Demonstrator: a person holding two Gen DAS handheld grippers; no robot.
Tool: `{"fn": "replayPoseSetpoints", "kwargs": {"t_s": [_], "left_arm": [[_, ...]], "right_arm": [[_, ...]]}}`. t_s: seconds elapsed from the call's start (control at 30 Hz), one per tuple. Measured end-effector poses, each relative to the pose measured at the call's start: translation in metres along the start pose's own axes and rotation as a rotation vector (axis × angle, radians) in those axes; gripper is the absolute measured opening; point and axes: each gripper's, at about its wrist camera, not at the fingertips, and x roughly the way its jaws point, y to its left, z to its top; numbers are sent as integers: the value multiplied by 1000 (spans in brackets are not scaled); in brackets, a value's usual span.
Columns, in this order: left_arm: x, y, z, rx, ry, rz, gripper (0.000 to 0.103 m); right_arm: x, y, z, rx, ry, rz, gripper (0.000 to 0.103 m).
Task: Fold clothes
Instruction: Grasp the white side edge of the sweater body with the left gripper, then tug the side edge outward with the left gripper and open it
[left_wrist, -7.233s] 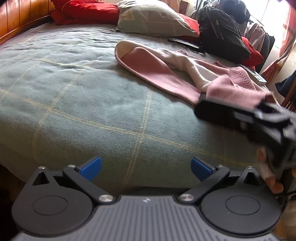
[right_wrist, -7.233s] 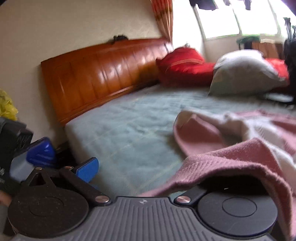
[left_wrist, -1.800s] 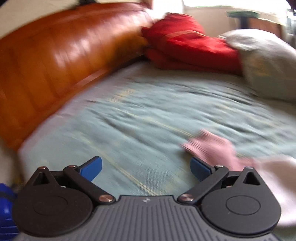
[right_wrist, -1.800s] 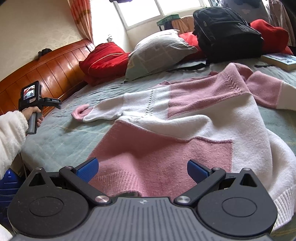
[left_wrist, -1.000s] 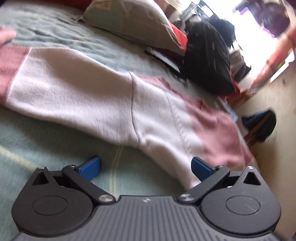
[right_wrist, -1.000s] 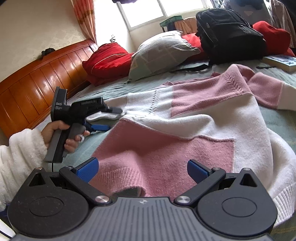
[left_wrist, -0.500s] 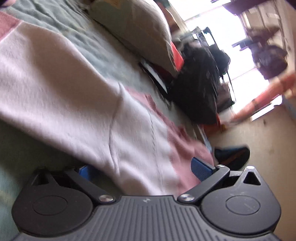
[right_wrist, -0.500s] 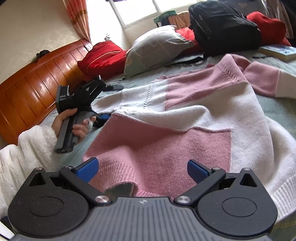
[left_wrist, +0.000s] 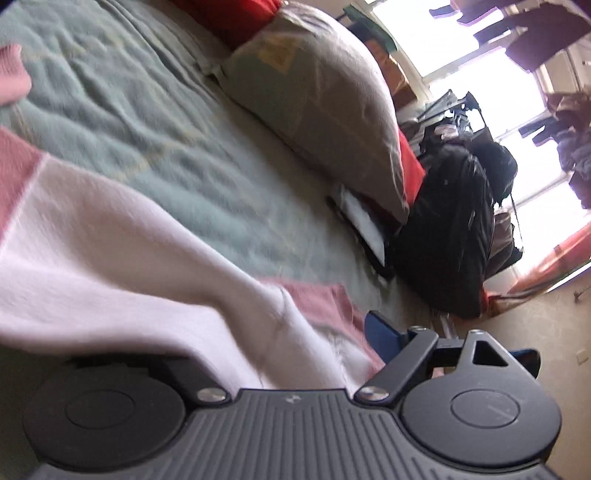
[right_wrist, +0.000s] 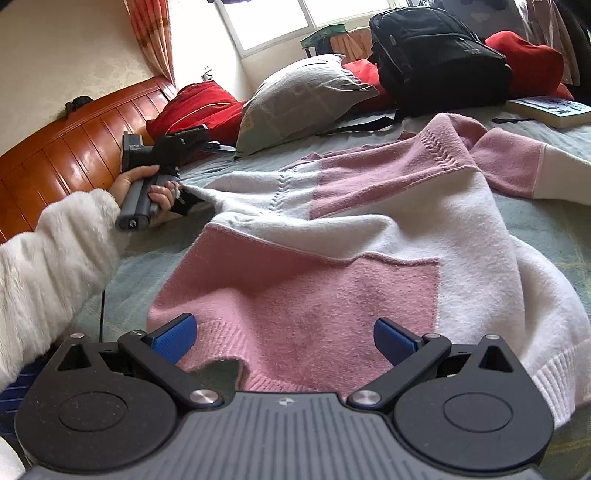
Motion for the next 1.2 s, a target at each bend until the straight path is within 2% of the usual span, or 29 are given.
{"fn": "replayPoseSetpoints", "kwargs": {"t_s": [0.07, 0.13, 0.23, 0.3, 0.37, 0.47, 0.53, 0.57, 0.6, 0.63, 0.7, 0.77, 0.93, 1.1, 1.2], "left_arm": [[3, -2, -5, 15, 24, -8, 84], [7, -3, -19, 57, 86, -19, 84], [11, 1, -50, 67, 171, -69, 87], [10, 0, -69, 113, 167, -87, 87], [7, 0, -74, 137, 147, -100, 88], [14, 8, -64, 92, 140, -125, 83], [21, 16, -56, 69, 115, -112, 56], [23, 21, -53, 50, 104, -107, 53], [24, 25, -51, 31, 93, -102, 45], [26, 29, -50, 20, 83, -90, 30], [27, 32, -52, 26, 70, -50, 15], [28, 32, -52, 30, 65, -36, 14], [27, 9, -39, 123, 39, 24, 10], [18, -4, -13, 171, -21, 57, 10], [12, -10, 8, 194, -71, 100, 4]], "right_arm": [[2, -3, 0, 8, 2, -5, 103], [4, -6, 0, 21, 4, -3, 103], [6, -6, -1, 27, 12, 4, 103], [7, -4, -1, 17, 16, 7, 103], [6, -2, -1, 8, 14, 9, 103], [4, 1, 0, -1, 11, 14, 103], [3, 3, 1, -2, 5, 18, 103], [2, 4, 1, -5, 3, 20, 103], [1, 5, 1, -10, 2, 21, 103], [0, 6, 1, -14, 0, 23, 103], [-1, 7, 1, -20, 0, 21, 103], [-1, 8, 0, -23, 0, 17, 103], [-1, 9, -1, -27, 2, 11, 103], [-1, 5, -1, -28, 3, 5, 103], [-1, 2, -1, -27, -2, 5, 103]]}}
